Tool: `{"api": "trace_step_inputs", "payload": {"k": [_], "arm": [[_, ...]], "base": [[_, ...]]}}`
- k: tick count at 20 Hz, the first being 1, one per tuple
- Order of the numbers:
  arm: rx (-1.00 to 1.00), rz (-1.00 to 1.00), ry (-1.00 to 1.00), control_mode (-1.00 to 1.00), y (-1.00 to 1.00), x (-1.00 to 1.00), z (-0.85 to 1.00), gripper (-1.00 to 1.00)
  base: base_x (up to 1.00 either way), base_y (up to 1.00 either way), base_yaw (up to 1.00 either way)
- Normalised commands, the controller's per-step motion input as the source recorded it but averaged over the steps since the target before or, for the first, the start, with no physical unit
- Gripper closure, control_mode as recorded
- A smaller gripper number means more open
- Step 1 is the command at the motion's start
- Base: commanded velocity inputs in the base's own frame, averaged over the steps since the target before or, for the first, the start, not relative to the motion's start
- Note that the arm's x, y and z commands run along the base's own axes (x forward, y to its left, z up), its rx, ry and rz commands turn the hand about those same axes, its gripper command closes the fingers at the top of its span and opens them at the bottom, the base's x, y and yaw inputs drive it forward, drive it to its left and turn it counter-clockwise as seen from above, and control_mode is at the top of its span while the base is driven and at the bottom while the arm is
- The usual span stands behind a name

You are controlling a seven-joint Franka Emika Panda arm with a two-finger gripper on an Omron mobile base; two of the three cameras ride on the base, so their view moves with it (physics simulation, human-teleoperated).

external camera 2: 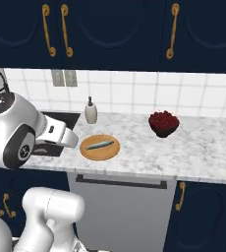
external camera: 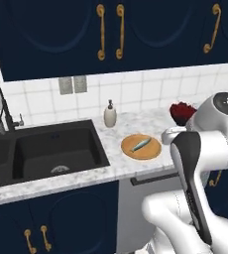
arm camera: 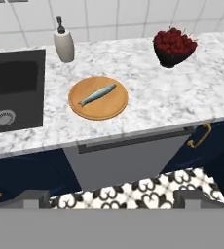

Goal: Pick up the knife from the drawer and place it on the cutting board. Then place the meat from the plate to the cutting board.

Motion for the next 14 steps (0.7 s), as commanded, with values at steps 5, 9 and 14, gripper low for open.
{"api": "trace_step_inputs", "payload": {"k": [5,9,14], "arm": [[0.0,0.0,0.0,1.0,0.0,0.0,0.0,-1.0],[0.0,0.0,0.0,1.0,0.0,0.0,0.0,-1.0],[0.03,0.01,0.03,-1.0,-0.04,0.0,-0.08,-1.0]], "base": [[0.7,-0.16,0.27],[0.34,-0.22,0.26],[0.15,-0.21,0.15]]}}
